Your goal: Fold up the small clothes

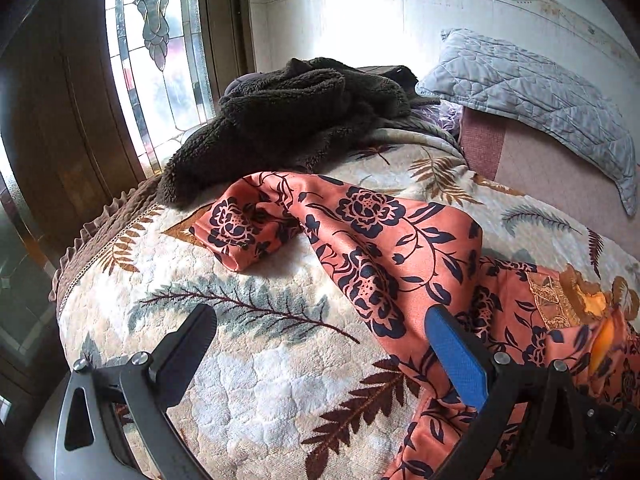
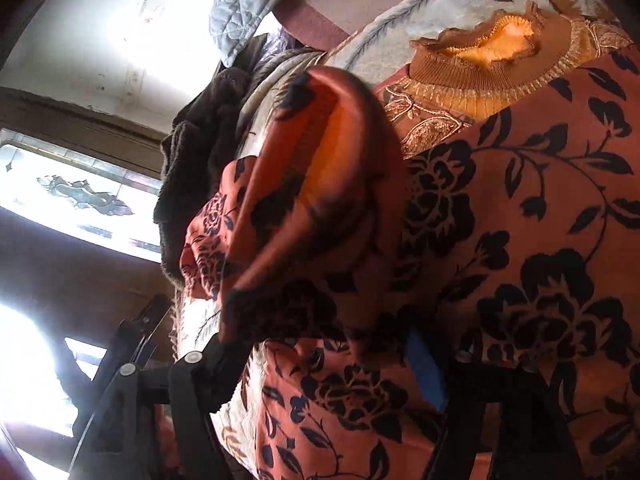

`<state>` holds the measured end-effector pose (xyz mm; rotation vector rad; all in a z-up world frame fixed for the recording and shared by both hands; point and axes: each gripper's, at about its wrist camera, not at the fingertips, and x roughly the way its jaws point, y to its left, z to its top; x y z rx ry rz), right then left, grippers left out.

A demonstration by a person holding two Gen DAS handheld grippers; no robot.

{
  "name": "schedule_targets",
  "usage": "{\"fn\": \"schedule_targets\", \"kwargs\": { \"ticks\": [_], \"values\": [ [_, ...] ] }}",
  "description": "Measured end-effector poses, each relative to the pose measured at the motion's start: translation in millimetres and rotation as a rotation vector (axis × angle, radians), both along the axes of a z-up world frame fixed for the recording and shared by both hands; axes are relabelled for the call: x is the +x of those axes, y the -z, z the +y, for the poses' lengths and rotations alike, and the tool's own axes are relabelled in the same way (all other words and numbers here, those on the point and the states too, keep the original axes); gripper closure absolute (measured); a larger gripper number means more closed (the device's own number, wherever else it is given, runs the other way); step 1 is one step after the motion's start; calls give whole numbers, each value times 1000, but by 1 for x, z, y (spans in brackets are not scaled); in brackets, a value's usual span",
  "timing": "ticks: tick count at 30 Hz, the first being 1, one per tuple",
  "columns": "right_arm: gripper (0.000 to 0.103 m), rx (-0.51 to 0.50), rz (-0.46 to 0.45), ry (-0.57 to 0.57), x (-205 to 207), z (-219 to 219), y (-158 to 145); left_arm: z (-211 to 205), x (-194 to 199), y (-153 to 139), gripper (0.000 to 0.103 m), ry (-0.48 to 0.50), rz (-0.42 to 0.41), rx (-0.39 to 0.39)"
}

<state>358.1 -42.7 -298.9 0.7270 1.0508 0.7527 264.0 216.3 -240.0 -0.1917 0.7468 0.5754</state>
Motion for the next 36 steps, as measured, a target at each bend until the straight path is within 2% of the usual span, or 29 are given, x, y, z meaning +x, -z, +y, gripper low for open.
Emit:
{"fn": "schedule_targets", "kwargs": {
  "ticks": [4,6,8,10,12,14,15,17,22,24,28,30,36],
  "values": [
    [25,63,-60,-13,-22,-49,-16,-18,2,-2,0,82,-20,-10],
    [25,83,-82,89,-36,-90,-19,-31,6,-2,0,161,-26,-38],
    [24,144,-75,220,-48,-132,-12,-40,12,3,0,207,-6,-63],
    [25,151,-47,323,-50,-162,0,-36,18,9,0,162,27,-73],
    [31,58,13,375,-40,-176,13,-21,22,17,0,85,56,-105],
    [33,-51,76,392,-31,-183,31,1,19,22,0,-13,63,-118],
    [41,-108,124,385,-25,-184,41,12,17,24,0,-55,65,-128],
    [46,-108,155,393,-18,-187,51,39,13,30,0,-130,74,-171],
    [46,-27,45,353,-28,-181,15,104,-5,41,0,-295,41,-305],
    [46,-16,27,335,-34,-175,6,129,-10,48,0,-356,17,-368],
    [46,-42,0,296,-39,-158,-8,172,-9,71,0,-382,-81,-584],
    [46,-64,-19,290,-43,-155,-13,189,-4,80,0,-378,-103,-659],
    [46,-89,-7,277,-35,-143,-8,226,-6,82,0,-439,-192,-674]
  ]
}}
